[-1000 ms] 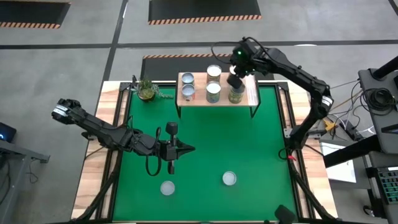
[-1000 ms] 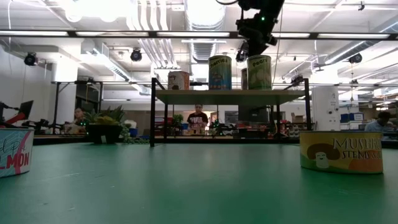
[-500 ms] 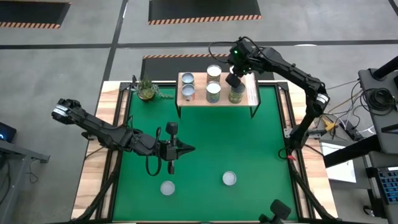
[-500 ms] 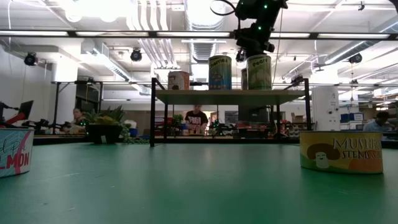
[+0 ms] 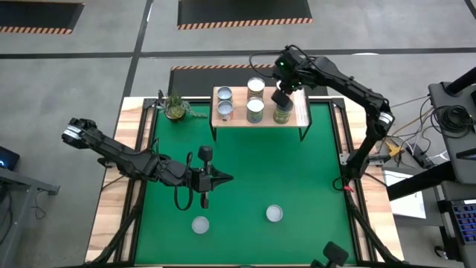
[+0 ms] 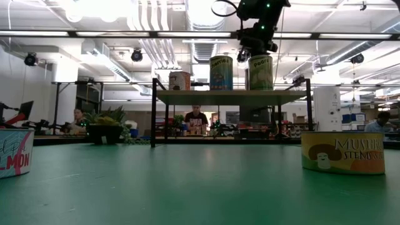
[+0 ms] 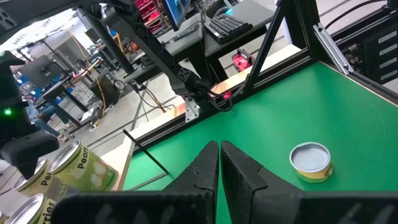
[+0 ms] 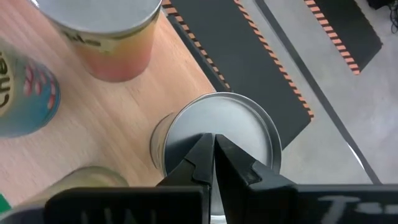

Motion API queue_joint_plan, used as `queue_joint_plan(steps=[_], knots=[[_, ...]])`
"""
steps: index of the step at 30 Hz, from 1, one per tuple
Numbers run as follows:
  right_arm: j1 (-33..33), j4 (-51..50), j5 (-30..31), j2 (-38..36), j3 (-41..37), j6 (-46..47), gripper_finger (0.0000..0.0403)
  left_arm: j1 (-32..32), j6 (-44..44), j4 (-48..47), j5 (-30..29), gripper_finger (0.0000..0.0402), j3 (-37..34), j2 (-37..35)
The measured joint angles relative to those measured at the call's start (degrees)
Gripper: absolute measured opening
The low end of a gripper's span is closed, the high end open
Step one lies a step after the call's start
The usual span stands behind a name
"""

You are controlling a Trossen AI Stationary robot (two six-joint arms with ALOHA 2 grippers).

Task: Pick and place cans onto a shelf
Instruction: Adjust the canned peas on the shelf

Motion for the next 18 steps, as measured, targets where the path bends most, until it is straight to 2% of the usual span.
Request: queue_joint_plan(steps=[6,10,18], knots=[[0.0,-1.4,-0.5,-0.3,0.0,0.6,0.0009,0.0,0.0,0.0,0.0,0.0000,0.0,0.0],[0.0,-1.5,-4.4,-0.4,0.0,1.0,0.0009,0.0,0.0,0.0,0.0,0.0000,0.0,0.0],[0.4,-1.5,-4.7,-0.4,0.0,1.6,0.0009,0.0,0.0,0.0,0.0,0.0000,0.0,0.0]])
